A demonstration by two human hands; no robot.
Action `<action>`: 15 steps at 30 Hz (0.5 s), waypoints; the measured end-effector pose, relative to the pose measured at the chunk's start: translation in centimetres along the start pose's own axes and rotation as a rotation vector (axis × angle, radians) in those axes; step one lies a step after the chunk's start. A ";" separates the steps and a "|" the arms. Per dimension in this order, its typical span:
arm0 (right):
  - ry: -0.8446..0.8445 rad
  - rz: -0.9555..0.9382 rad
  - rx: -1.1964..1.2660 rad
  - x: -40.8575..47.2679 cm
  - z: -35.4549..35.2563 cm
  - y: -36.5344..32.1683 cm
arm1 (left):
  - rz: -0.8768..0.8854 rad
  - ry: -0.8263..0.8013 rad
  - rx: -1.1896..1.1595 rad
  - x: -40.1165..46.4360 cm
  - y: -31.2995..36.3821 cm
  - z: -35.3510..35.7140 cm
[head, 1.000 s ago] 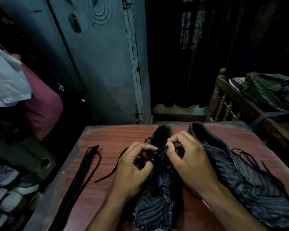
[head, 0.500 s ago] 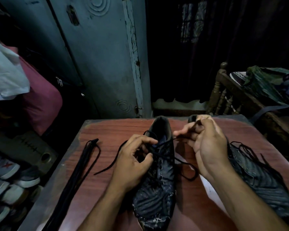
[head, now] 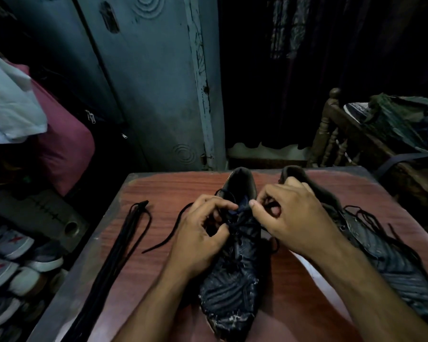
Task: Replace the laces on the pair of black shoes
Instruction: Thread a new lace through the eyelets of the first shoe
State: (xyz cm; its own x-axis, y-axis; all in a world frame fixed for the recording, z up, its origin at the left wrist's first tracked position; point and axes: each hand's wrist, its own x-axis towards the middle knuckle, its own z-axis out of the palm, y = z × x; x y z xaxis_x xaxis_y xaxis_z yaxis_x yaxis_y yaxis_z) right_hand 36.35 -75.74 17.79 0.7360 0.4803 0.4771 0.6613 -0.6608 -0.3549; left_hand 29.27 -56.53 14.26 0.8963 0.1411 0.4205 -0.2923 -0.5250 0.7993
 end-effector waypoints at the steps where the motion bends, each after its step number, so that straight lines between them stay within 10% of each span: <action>1: -0.017 0.011 0.035 0.0 -0.1 0.1 | 0.000 -0.002 0.001 0.0 0.0 0.0; 15: 0.291 0.497 1.362 0.9 -0.8 -0.3 | 0.008 -0.009 -0.009 0.0 0.1 0.0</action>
State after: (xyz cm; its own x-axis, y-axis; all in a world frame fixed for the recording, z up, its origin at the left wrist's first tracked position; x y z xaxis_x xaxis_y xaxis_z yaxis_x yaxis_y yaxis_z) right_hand 36.68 -75.55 18.94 0.9771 0.1332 0.1662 0.1009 0.3978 -0.9119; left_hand 29.20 -56.60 14.32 0.8969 0.1298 0.4228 -0.3022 -0.5182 0.8001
